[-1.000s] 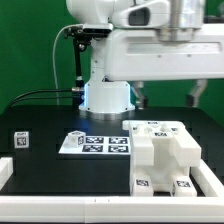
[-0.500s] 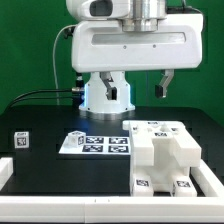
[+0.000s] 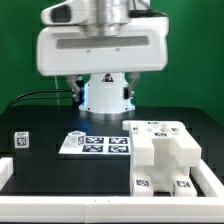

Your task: Assemble chair

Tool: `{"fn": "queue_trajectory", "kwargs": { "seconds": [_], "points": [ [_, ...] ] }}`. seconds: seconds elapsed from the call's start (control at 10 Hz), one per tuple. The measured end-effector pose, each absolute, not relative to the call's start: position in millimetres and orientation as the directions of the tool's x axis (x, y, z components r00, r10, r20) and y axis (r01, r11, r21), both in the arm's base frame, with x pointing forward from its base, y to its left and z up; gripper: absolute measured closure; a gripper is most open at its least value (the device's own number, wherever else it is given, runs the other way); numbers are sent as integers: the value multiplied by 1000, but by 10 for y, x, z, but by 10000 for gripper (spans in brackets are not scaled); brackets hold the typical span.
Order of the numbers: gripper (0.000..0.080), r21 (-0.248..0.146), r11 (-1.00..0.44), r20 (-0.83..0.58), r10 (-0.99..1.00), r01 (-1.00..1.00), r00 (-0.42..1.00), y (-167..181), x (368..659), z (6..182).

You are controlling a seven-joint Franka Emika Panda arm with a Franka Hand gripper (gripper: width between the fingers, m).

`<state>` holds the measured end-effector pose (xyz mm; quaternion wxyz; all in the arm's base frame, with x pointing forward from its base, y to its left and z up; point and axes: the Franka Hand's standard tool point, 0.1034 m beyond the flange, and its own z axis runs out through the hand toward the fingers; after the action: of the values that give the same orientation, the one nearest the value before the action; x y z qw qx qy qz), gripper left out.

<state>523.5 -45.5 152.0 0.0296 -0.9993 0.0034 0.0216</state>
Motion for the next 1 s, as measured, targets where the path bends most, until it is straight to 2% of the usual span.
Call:
{"fn": "queue_trajectory", "kwargs": {
  "seconds": [0.1, 0.5, 0.8, 1.0],
  "points": [
    [150, -71, -997, -48, -30, -34, 998, -470, 5219, 1511],
    [150, -69, -997, -49, -24, -28, 998, -468, 5218, 1498],
    [150, -68, -989, -106, -123, -130, 987, -829, 4880, 1292],
    [150, -66, -987, -111, -140, -148, 984, -785, 4875, 1280]
  ]
}}
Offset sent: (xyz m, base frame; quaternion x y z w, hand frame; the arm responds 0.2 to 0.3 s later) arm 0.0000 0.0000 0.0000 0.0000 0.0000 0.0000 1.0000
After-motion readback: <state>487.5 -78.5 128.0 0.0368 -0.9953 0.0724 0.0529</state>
